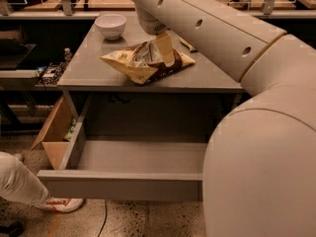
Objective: Pick brown chip bag from top drawer and place on counter
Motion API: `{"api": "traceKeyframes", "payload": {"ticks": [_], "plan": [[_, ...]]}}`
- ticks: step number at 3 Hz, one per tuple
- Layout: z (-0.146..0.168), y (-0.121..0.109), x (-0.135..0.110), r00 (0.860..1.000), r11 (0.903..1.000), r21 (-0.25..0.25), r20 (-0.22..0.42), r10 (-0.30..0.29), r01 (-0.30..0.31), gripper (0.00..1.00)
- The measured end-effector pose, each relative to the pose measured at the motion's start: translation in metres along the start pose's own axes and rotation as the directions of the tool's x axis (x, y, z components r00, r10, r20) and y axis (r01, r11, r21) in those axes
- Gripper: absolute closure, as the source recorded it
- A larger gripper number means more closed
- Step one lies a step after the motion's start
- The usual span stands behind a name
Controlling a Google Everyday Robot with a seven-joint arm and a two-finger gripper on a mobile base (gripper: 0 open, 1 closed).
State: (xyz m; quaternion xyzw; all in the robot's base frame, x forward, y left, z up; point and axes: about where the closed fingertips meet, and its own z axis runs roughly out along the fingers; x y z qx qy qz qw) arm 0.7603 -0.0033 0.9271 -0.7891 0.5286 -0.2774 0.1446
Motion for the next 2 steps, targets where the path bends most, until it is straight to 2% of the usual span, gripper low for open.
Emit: {"api": "traceKeyframes", "payload": {"ticks": [1,2], "plan": [[-0.008,0.015,0.047,0.994,0.9945,-0.038,-0.050,0.096,-0.098,0.00],[-0.014,0.033,0.096,0.975,0.9770,-0.061,-0.096,0.198,-0.204,0.00]]}}
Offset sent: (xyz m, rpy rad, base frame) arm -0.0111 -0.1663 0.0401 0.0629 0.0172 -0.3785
